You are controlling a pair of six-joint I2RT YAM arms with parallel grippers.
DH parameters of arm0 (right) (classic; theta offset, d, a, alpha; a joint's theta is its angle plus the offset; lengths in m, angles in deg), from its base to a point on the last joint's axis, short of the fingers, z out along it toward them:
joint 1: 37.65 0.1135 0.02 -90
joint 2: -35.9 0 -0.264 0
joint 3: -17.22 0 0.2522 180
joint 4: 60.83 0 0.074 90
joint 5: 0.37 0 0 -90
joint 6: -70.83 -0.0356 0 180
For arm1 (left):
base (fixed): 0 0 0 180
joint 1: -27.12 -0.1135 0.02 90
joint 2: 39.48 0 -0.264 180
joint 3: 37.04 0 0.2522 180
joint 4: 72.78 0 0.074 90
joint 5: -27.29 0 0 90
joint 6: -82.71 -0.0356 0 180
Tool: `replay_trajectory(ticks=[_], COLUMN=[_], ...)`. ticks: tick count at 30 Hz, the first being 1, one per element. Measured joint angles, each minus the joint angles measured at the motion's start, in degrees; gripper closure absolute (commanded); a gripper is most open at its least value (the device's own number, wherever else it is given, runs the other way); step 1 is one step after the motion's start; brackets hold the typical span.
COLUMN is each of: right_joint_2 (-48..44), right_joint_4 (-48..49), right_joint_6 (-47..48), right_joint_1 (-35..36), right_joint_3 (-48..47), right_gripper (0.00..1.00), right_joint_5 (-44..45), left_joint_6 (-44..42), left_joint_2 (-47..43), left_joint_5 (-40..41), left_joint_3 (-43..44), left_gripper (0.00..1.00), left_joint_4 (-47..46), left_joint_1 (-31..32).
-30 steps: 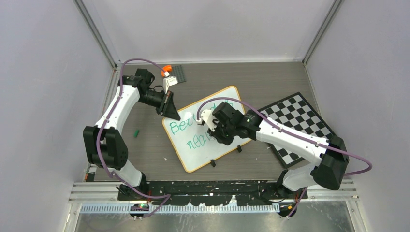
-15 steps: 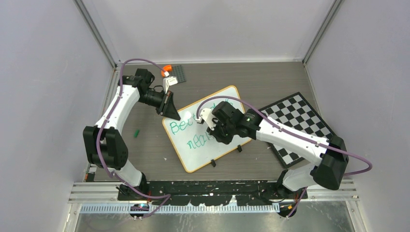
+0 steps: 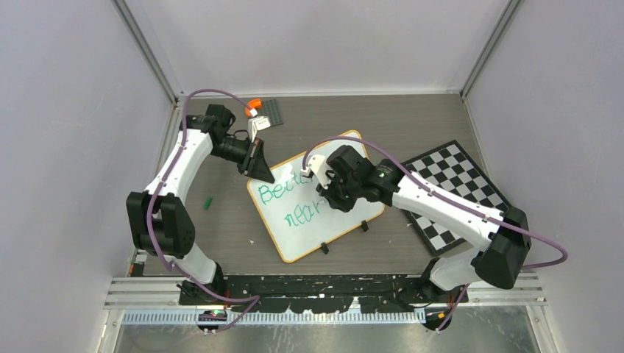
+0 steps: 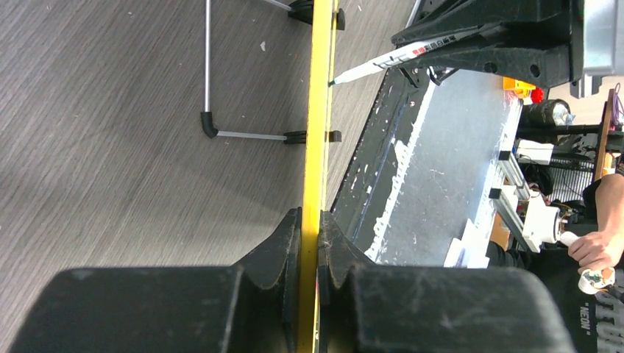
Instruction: Write a sentence on the whiteboard
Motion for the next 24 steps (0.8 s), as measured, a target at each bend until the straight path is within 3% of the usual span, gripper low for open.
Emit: replay_trajectory(ticks=[15, 24], right_joint_2=[-0.4, -5.3], right_joint_4=[-1.6, -4.2], right_joint_6=[1.2, 1.4], right_joint_1=[-1.6, -1.9], right_joint_3=[-1.4, -1.2], right_gripper=[1.0, 1.0], right_joint_5=[-2.7, -4.4], left_joint_6=[1.0, 1.3], left_joint_2=[0.0, 0.0], left_joint_5=[0.0, 0.0], left_joint_3=[0.0, 0.0], left_gripper=[1.0, 1.0], left_joint_4=[0.0, -0.2], left_joint_1=[0.0, 0.0])
